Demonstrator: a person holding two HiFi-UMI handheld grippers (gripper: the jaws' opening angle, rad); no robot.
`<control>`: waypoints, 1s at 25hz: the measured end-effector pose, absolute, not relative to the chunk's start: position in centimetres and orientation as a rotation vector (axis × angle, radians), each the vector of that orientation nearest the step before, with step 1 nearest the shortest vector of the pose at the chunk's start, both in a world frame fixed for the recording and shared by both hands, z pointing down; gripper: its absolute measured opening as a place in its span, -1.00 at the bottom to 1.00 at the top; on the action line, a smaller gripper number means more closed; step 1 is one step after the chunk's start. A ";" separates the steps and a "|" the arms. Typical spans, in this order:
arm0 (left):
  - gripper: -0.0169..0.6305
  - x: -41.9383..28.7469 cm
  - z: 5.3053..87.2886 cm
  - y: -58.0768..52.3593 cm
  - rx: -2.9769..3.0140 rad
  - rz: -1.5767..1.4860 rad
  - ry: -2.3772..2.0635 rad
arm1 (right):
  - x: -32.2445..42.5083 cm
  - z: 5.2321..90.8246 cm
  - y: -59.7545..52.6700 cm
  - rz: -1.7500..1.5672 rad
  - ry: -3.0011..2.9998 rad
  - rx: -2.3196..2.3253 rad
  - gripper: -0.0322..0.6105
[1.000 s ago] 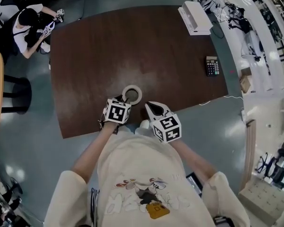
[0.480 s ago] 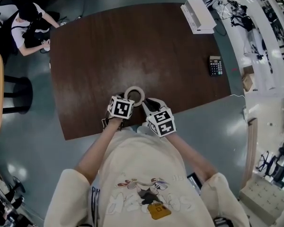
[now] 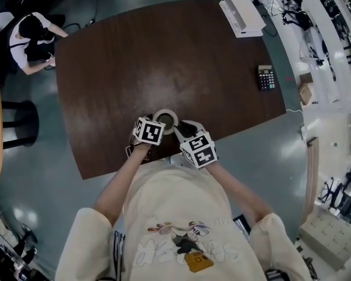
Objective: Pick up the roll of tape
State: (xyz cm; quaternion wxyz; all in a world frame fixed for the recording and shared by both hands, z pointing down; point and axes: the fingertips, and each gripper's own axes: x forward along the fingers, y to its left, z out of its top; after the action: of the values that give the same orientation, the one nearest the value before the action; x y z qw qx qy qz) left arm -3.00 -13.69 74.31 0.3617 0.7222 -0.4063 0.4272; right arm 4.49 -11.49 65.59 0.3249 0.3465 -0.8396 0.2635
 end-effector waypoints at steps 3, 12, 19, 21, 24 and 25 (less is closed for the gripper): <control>-0.54 -3.0 75.1 -14.1 1.854 1.114 -1.021 | 4.5 65.9 -11.7 0.707 -2.191 0.902 -0.58; -0.54 -2.3 77.1 -15.2 1.860 1.130 -0.948 | 4.0 66.8 -12.4 0.738 -2.165 0.902 -0.58; -0.54 -1.9 78.3 -15.7 1.854 1.149 -0.906 | 4.0 66.6 -13.4 0.763 -2.160 0.922 -0.58; -0.54 -1.7 78.7 -15.8 1.852 1.159 -0.894 | 4.0 66.5 -13.7 0.770 -2.160 0.929 -0.58; -0.54 -1.5 78.8 -16.4 1.872 1.159 -0.896 | 3.9 66.5 -14.0 0.788 -2.159 0.934 -0.58; -0.54 -1.5 78.9 -16.4 1.869 1.159 -0.892 | 3.9 66.4 -14.1 0.791 -2.159 0.936 -0.58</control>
State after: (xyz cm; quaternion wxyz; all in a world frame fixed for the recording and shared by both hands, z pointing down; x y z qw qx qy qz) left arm -1.54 -16.39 78.88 0.3747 0.7302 -0.3483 0.4528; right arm 3.85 -14.08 66.44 0.3234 0.3565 -0.8230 0.3016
